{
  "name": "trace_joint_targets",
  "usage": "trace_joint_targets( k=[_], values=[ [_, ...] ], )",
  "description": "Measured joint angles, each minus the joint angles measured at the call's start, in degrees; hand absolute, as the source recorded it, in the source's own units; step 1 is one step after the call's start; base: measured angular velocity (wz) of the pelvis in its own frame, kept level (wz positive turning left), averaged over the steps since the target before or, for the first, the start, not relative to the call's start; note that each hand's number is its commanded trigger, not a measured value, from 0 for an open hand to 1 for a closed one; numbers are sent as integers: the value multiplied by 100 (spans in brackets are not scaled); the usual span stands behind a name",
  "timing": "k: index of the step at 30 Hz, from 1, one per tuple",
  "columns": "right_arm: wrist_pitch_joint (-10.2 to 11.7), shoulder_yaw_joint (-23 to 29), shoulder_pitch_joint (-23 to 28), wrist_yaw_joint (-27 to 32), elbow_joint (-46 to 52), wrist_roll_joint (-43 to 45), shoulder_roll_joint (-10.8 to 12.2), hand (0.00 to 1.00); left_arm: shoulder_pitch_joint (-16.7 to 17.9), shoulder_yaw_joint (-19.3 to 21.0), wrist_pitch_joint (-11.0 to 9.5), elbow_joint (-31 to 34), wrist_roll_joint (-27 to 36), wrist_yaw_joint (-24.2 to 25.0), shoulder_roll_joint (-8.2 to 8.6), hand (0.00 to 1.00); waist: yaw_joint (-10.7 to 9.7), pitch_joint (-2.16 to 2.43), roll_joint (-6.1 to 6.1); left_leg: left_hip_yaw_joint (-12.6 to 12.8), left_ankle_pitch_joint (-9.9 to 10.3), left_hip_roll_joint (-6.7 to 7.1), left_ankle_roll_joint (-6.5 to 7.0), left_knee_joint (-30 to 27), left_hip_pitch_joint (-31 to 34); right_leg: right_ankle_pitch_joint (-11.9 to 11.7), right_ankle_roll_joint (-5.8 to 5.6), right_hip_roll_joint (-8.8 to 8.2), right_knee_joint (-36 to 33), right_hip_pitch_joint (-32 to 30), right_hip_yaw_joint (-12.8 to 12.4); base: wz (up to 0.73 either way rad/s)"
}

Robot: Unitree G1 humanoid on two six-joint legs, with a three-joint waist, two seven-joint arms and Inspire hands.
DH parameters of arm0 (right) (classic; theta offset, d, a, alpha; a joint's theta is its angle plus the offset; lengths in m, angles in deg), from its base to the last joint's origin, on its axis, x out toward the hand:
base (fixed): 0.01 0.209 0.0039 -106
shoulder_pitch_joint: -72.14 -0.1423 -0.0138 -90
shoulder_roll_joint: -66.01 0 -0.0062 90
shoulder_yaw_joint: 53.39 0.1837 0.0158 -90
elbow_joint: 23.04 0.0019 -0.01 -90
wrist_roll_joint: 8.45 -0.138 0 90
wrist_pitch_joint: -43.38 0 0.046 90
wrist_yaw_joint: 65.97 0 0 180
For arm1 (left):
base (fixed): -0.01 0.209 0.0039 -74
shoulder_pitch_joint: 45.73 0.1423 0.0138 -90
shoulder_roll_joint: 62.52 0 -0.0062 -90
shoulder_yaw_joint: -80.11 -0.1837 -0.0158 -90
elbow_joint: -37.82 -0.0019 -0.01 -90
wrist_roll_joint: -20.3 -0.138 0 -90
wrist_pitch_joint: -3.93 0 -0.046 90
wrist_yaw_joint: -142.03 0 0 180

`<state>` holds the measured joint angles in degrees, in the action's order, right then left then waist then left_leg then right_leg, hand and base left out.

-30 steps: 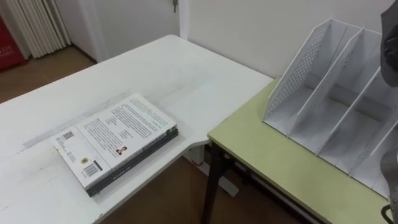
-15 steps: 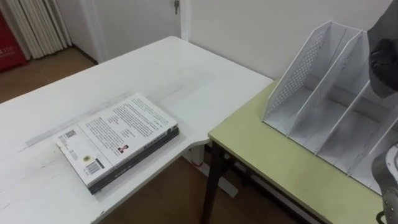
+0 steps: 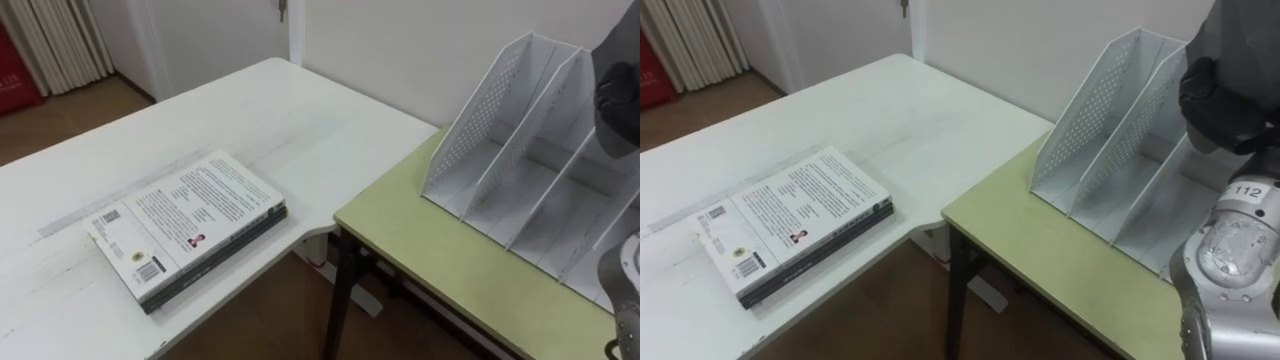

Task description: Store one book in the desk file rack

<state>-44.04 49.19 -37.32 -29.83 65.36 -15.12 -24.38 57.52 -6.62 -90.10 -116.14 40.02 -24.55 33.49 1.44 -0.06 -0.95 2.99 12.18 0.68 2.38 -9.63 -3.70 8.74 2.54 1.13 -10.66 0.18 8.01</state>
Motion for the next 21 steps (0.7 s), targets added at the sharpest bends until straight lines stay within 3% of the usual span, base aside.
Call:
trace_joint_targets(
  k=[9, 21],
  values=[
    [0, 10, 0, 80, 0, 2, -1, 100, 17, 0, 24, -15, -2, -1, -2, 0, -117, 14, 16, 4, 0, 0, 0, 0, -1, 0, 0, 5, 0, 0, -5, 0],
    [0, 11, 1, 273, -8, 1, -1, 100, 18, -5, 29, -22, -1, -23, 0, 0, -122, 15, 17, 5, 0, -1, 0, 0, -4, -1, 2, 4, -3, 2, -3, 0]
  ],
)
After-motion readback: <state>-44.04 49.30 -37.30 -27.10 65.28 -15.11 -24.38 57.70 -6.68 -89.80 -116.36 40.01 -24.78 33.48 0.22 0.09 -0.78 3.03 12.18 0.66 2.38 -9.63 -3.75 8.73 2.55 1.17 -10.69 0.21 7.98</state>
